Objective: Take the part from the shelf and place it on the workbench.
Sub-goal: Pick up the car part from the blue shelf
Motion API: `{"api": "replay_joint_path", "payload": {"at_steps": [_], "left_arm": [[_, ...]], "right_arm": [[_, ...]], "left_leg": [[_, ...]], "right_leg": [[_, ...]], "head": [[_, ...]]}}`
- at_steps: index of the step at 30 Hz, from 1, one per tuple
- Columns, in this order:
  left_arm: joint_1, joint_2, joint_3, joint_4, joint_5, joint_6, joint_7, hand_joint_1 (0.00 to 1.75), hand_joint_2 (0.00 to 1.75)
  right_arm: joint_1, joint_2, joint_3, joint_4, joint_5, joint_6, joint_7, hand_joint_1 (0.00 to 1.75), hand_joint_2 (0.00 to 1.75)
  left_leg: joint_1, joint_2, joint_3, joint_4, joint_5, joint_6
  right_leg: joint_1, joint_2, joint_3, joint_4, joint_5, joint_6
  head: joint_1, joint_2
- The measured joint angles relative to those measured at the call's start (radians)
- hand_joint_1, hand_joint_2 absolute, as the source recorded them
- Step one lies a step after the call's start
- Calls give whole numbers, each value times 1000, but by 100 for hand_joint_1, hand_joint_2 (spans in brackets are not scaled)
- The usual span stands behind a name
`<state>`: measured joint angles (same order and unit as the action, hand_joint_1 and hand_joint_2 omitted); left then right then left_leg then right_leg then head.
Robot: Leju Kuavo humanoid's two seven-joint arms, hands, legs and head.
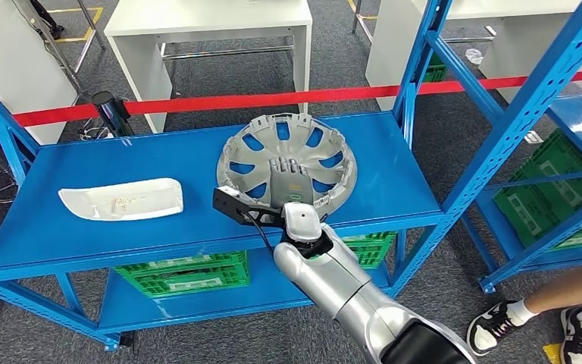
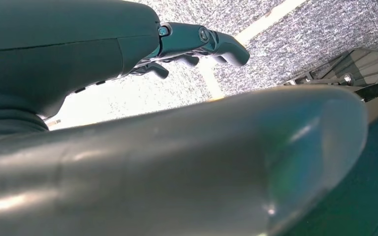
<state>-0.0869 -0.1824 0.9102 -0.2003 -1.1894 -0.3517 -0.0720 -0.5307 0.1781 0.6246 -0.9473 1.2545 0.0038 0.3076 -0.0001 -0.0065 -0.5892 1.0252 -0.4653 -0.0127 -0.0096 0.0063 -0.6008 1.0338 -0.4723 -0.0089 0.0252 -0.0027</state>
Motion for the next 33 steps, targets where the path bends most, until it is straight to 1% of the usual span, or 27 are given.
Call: {"api": "replay_joint_path", "payload": {"at_steps": [10,15,22,33], "left_arm": [[2,3,0,0,-15,0,0,0,0],[2,8,0,-1,-17,0,6,0,0],[2,12,0,-1,-18,0,7,0,0],[3,15,0,-1,-20,0,7,0,0]], "right_arm": [[73,0,-64,-2,-72,-102,-28,0,175],[98,-5,-95,-1,-92,-147,-58,0,175],[117,-7,-120,-5,-93,-152,-64,0,175],[155,-7,-143,-61,-88,-153,-89,0,175]], "left_leg": [[0,0,0,0,0,0],[0,0,0,0,0,0],[0,0,0,0,0,0],[0,0,0,0,0,0]], "right_leg": [[0,0,0,0,0,0],[0,0,0,0,0,0],[0,0,0,0,0,0],[0,0,0,0,0,0]], "head": [[0,0],[0,0],[0,0],[0,0]]}}
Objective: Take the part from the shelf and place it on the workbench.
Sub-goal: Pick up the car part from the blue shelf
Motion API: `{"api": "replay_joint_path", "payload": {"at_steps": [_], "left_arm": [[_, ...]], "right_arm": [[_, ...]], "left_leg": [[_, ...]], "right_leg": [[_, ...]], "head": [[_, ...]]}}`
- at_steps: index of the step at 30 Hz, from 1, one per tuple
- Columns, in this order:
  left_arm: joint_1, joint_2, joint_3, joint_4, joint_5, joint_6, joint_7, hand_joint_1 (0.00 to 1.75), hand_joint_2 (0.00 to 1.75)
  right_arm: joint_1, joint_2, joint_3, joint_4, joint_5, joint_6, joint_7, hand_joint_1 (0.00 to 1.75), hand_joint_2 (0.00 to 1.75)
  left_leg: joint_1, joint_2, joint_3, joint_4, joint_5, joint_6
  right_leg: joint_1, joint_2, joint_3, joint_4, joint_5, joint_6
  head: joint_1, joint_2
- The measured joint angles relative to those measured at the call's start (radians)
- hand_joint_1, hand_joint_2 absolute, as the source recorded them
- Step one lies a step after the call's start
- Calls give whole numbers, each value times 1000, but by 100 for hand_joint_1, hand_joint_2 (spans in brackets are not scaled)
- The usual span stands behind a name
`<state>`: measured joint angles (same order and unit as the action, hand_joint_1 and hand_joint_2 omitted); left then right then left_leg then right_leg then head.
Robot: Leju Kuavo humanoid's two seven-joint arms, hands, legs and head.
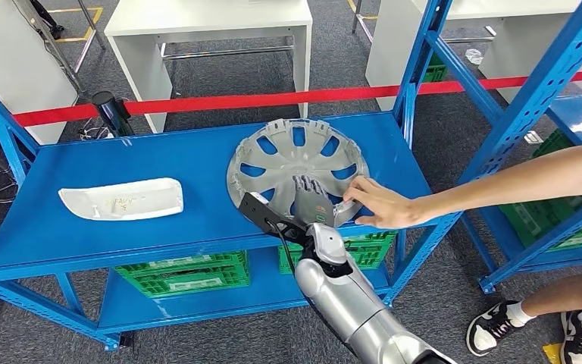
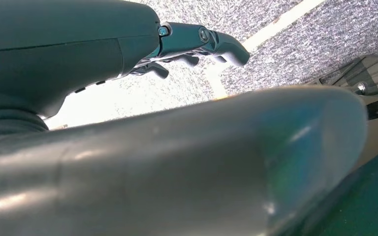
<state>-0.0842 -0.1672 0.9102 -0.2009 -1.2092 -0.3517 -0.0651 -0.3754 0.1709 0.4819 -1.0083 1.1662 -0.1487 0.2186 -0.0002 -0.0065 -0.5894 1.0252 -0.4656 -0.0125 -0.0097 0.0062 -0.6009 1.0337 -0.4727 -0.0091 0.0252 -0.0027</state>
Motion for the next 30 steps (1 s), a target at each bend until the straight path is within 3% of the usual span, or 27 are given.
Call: {"api": "replay_joint_path", "payload": {"at_steps": [30], "left_arm": [[2,2,0,0,-14,0,2,0,0]], "right_arm": [[28,-3,-106,-15,29,-16,15,0,175]], "left_leg": [[0,0,0,0,0,0]], "right_leg": [[0,0,0,0,0,-1]], "head": [[0,0]]}}
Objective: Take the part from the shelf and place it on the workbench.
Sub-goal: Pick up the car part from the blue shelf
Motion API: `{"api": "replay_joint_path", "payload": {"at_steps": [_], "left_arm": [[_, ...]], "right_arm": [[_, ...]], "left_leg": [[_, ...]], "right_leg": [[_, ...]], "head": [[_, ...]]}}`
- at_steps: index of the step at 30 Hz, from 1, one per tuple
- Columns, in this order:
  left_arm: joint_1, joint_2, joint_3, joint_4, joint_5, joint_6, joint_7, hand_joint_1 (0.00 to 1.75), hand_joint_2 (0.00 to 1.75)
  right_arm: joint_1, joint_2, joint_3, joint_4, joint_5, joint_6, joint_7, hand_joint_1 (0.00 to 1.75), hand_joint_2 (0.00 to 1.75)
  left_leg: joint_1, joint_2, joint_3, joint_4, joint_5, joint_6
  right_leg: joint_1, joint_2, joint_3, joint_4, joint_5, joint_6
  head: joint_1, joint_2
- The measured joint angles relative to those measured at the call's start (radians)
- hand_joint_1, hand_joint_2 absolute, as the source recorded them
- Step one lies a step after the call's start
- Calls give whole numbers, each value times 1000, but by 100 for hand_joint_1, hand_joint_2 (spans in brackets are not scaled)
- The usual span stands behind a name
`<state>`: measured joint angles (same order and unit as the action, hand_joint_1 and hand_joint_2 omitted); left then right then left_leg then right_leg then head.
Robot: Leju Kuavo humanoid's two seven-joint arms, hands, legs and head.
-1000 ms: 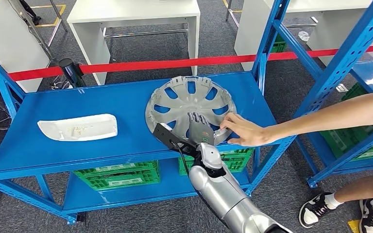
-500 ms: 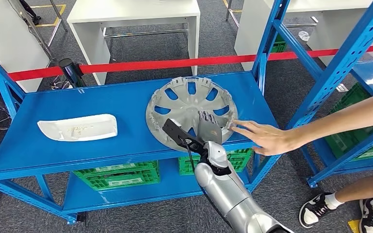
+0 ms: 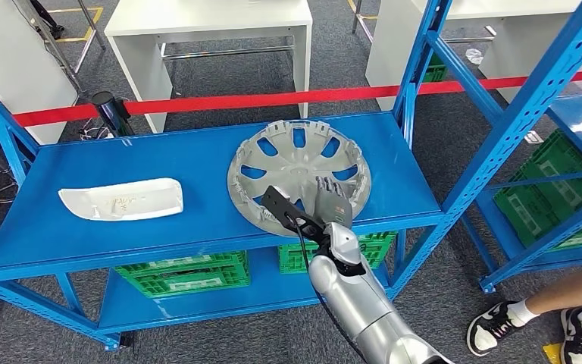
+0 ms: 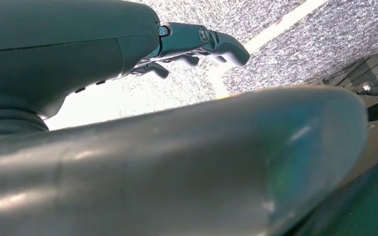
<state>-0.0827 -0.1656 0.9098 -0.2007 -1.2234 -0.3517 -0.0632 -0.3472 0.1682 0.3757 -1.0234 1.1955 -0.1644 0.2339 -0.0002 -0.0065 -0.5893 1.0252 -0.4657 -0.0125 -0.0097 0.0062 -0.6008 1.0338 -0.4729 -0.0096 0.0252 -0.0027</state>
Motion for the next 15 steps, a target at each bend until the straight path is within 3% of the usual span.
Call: {"api": "replay_joint_path", "payload": {"at_steps": [3,4,7,8,12,15], "left_arm": [[0,0,0,0,0,0,1,0,0],[0,0,0,0,0,0,1,0,0],[0,0,0,0,0,0,1,0,0],[0,0,0,0,0,0,1,0,0],[0,0,0,0,1,0,1,0,0],[0,0,0,0,2,0,1,0,0]], "right_arm": [[0,0,-2,-6,0,3,1,5,175],[0,0,-2,-9,0,5,1,20,175],[0,1,-5,-14,0,14,0,142,175],[0,1,-6,-15,0,16,-2,170,175],[0,2,-8,-15,-7,21,-11,175,175],[0,2,-9,-15,-11,21,-19,166,175]], "left_leg": [[0,0,0,0,0,0],[0,0,0,0,0,0],[0,0,0,0,0,0],[0,0,0,0,0,0],[0,0,0,0,0,0],[0,0,0,0,0,0]], "right_leg": [[0,0,0,0,0,0],[0,0,0,0,0,0],[0,0,0,0,0,0],[0,0,0,0,0,0],[0,0,0,0,0,0],[0,0,0,0,0,0]], "head": [[0,0],[0,0],[0,0],[0,0],[0,0],[0,0]]}}
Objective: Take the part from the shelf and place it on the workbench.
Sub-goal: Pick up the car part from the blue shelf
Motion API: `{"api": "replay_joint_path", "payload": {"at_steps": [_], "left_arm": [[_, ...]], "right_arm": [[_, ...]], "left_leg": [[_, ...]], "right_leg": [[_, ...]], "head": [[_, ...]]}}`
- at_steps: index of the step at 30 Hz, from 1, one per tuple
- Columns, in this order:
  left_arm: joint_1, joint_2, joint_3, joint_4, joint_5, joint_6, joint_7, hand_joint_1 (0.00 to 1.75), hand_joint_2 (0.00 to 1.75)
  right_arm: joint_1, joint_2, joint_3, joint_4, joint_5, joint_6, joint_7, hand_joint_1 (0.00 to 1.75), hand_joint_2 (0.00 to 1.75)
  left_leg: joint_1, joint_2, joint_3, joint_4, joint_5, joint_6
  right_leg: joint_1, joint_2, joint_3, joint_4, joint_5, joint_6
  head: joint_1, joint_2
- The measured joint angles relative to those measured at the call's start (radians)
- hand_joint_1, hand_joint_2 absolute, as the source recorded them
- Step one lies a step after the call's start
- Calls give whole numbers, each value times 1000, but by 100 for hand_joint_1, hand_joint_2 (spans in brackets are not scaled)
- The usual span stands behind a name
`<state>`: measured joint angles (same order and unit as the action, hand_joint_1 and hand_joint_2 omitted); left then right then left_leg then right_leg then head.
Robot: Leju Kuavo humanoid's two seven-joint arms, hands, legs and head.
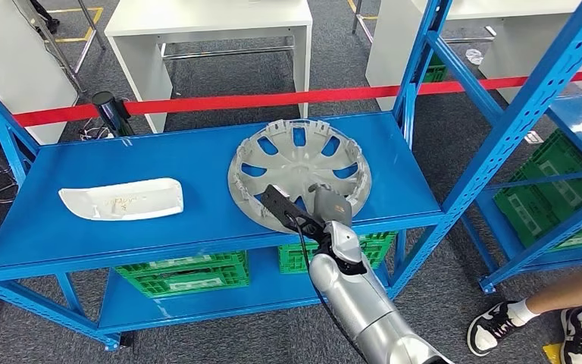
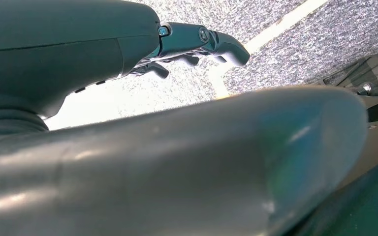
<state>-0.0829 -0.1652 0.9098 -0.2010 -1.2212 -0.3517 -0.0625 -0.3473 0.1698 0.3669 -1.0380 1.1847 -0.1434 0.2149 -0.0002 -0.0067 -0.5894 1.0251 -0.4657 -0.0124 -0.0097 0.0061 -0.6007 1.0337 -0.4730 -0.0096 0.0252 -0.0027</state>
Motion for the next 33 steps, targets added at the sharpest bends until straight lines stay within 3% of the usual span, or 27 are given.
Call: {"api": "replay_joint_path", "payload": {"at_steps": [33], "left_arm": [[0,1,0,0,4,0,-11,0,0]], "right_arm": [[0,-1,-9,-19,-1,-1,17,171,175]], "left_leg": [[0,0,-1,0,0,0]], "right_leg": [[0,-1,0,0,0,0]], "head": [[0,0]]}}
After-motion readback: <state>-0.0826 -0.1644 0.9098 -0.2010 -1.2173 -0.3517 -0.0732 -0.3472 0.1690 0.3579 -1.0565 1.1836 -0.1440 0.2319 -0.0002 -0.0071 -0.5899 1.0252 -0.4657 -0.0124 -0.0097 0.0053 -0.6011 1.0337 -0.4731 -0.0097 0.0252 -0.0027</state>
